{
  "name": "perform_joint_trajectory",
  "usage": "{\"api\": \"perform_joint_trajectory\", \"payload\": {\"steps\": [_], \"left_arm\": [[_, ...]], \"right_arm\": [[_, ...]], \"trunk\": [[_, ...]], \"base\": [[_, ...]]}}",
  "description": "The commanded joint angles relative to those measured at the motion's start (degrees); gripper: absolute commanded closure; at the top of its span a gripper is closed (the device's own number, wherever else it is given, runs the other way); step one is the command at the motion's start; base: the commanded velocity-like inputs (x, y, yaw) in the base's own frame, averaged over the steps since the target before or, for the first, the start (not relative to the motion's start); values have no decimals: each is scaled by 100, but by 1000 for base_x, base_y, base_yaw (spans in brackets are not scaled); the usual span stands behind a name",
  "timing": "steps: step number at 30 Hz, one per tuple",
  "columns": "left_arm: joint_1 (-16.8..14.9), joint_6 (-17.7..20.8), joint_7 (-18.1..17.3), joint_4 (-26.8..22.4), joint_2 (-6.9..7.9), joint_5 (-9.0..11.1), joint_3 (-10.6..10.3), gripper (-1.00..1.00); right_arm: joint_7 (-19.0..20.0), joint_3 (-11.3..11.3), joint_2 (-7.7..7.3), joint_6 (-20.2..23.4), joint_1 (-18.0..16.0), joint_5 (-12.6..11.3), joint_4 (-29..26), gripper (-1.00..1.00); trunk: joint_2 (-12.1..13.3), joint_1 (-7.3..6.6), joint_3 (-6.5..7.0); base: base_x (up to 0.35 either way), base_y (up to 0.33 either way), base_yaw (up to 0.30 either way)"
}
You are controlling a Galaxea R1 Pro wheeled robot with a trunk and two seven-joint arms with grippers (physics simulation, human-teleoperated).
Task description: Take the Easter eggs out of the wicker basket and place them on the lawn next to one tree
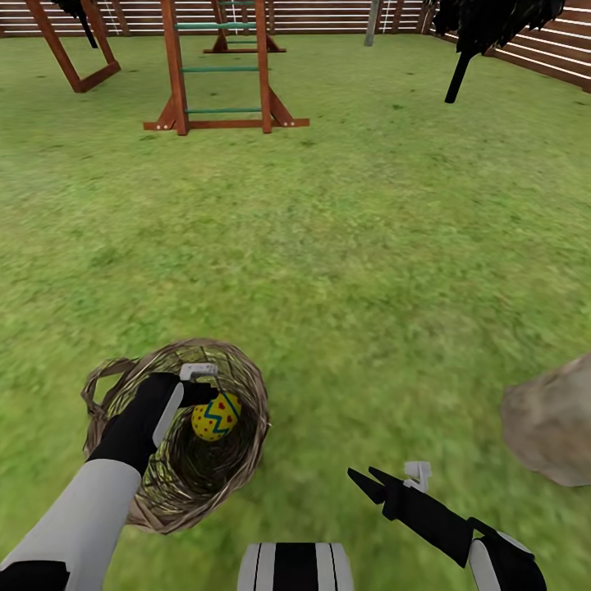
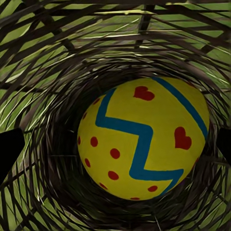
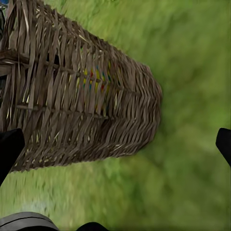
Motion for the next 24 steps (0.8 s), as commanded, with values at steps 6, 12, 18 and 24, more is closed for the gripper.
{"api": "perform_joint_trajectory", "payload": {"steps": [6, 12, 18, 24], "left_arm": [[-1, 23, 26, -2, 6, 49, -18, -100], [0, 23, 26, -12, 6, 50, -18, -100], [-1, -22, 24, -61, 1, 56, -18, -100], [-2, -52, 22, -72, -1, 57, -25, -100]], "right_arm": [[19, -11, 5, 40, -3, -25, -1, -100], [21, -11, 5, 40, -3, -25, -1, -100], [25, -11, 3, 43, -1, -27, -1, -100], [471, -31, -1, 61, 31, -31, -134, -100]], "trunk": [[-1, -1, -4], [-1, -1, -4], [-9, 14, -137], [-11, 17, -159]], "base": [[1, -1, 0], [0, 0, 0], [0, 0, 0], [0, 0, 0]]}}
